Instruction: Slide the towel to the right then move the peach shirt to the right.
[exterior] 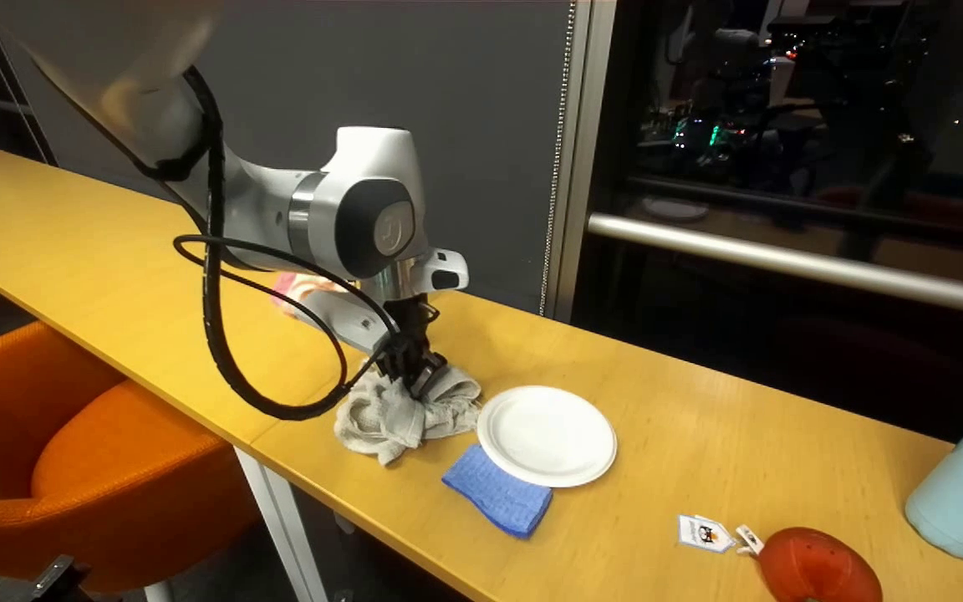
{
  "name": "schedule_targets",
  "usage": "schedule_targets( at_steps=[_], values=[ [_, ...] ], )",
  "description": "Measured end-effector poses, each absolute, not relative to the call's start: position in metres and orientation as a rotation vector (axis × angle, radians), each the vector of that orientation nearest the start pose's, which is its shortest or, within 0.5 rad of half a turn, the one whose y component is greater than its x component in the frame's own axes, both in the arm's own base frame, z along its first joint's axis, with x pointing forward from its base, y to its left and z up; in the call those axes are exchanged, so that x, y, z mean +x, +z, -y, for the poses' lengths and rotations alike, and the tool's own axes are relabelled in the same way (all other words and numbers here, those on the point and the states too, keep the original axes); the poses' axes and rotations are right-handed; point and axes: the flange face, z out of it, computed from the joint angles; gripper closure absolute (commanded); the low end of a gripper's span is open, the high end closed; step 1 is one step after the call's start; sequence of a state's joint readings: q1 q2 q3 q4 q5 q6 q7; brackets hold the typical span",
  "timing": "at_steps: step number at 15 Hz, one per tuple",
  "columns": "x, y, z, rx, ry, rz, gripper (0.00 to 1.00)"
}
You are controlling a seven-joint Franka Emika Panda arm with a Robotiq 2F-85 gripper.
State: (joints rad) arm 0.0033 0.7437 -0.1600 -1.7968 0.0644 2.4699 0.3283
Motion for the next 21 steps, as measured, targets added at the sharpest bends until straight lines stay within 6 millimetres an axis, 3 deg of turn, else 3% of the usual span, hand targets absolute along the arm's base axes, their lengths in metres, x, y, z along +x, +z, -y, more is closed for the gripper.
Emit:
schedule_targets(
  at_steps=[5,14,18,21],
  values=[
    [0.600,0.131,0.156,-3.118,0.099,-0.945,0.96],
    [0.549,0.128,0.243,-3.140,0.089,-1.182,0.96],
    [0.537,0.127,0.277,-3.131,0.033,-1.313,0.96],
    [0.539,0.127,0.289,-3.103,-0.021,-1.420,0.96]
  ],
)
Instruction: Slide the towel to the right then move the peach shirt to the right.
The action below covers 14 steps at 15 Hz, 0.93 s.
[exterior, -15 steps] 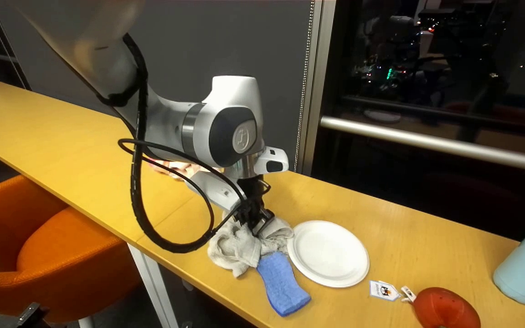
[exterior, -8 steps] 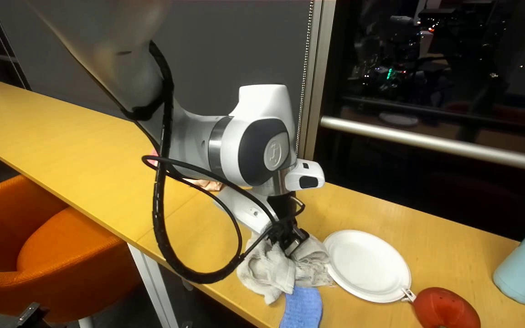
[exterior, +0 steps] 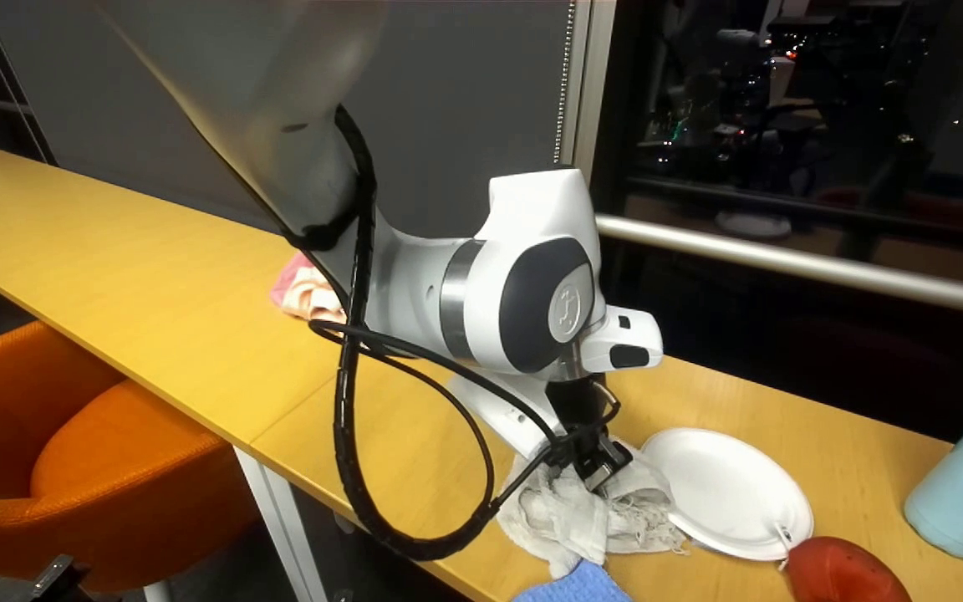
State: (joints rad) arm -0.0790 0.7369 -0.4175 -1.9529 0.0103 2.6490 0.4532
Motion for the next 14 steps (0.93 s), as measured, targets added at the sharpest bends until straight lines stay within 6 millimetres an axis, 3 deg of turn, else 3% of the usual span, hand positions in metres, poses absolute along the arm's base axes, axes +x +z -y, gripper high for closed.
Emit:
schedule_targets(
  at_steps=[6,7,8,10,14],
  values=[
    [0.552,0.124,0.318,-3.023,-0.158,-1.679,0.96],
    [0.554,0.124,0.325,-3.010,-0.187,-1.723,0.92],
    [0.557,0.123,0.331,-2.998,-0.212,-1.763,0.60],
    [0.561,0.122,0.341,-2.977,-0.247,-1.827,0.53],
    [0.569,0.114,0.338,-2.963,-0.263,-1.847,0.24]
  ],
)
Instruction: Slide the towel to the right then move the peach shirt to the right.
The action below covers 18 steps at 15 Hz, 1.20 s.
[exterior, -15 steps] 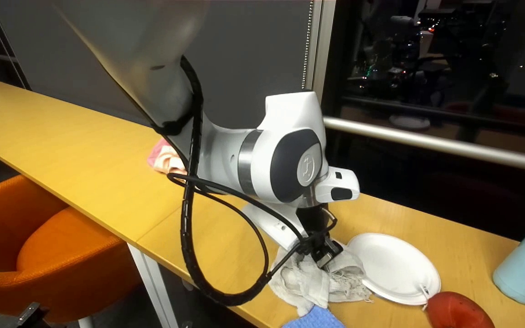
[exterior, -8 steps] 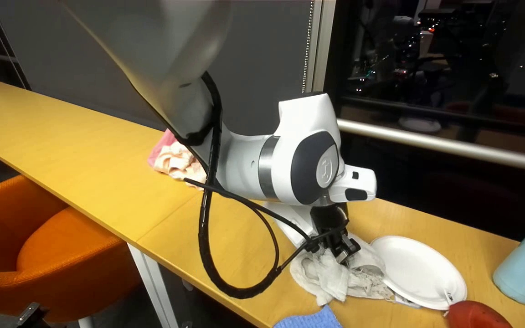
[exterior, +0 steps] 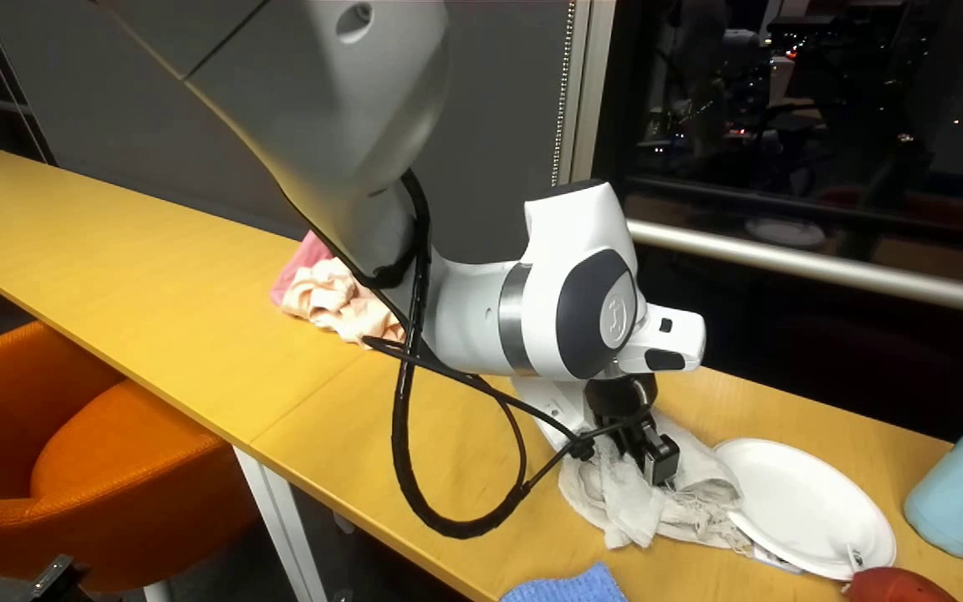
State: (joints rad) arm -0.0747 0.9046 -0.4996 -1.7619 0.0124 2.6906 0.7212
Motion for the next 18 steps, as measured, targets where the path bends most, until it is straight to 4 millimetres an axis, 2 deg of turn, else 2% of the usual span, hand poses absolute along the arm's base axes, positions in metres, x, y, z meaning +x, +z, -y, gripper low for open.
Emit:
schedule_targets(
  at_steps=[3,4,8,12,14,18],
  values=[
    [0.588,0.123,0.322,-2.947,-0.313,-1.821,0.03],
    [0.598,0.131,0.314,-2.941,-0.346,-1.804,0.00],
    [0.642,0.184,0.272,-2.904,-0.458,-1.694,0.00],
    [0.670,0.234,0.202,-2.874,-0.417,-1.481,0.00],
    [0.678,0.240,0.164,-2.854,-0.392,-1.396,0.00],
    [0.689,0.219,0.099,-2.847,-0.325,-1.265,0.00]
  ],
)
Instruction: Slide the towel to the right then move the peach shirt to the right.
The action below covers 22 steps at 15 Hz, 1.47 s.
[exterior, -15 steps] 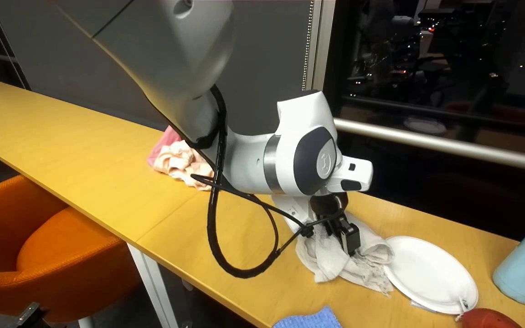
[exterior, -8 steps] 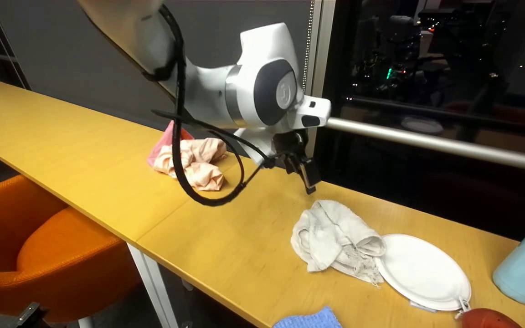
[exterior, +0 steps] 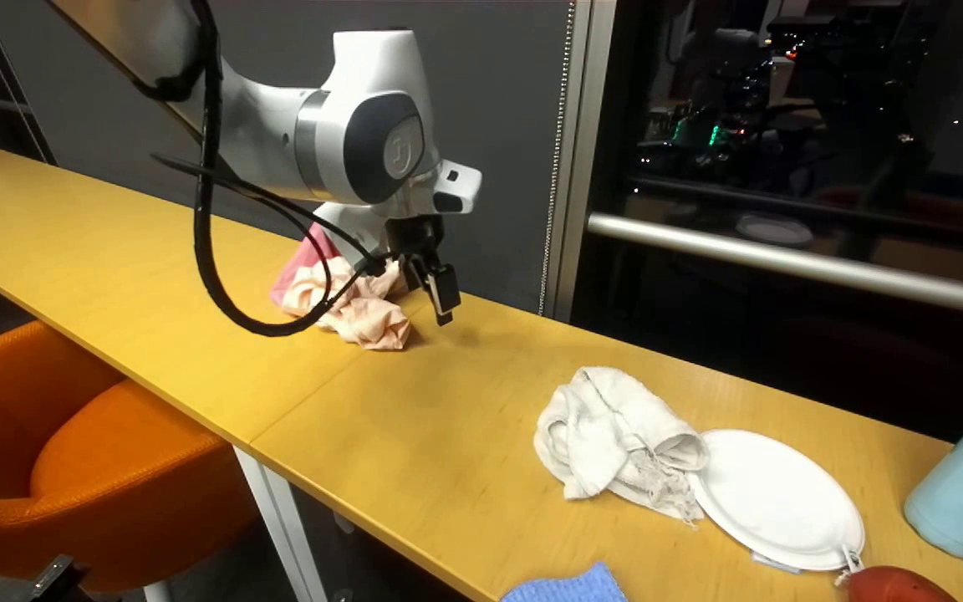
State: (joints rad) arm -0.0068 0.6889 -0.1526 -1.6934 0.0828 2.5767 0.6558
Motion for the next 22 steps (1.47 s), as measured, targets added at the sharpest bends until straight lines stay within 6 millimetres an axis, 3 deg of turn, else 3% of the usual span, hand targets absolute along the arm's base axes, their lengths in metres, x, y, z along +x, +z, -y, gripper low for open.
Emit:
schedule_targets(
  at_steps=[2,8,16,22],
  values=[
    [0.696,0.213,0.077,-2.856,-0.318,-1.213,0.00],
    [0.728,0.219,0.023,-2.875,-0.389,-1.076,0.00],
    [0.730,0.214,0.022,-2.897,-0.401,-1.061,0.00],
    [0.766,0.206,0.000,-2.918,-0.509,-0.975,0.00]
  ],
)
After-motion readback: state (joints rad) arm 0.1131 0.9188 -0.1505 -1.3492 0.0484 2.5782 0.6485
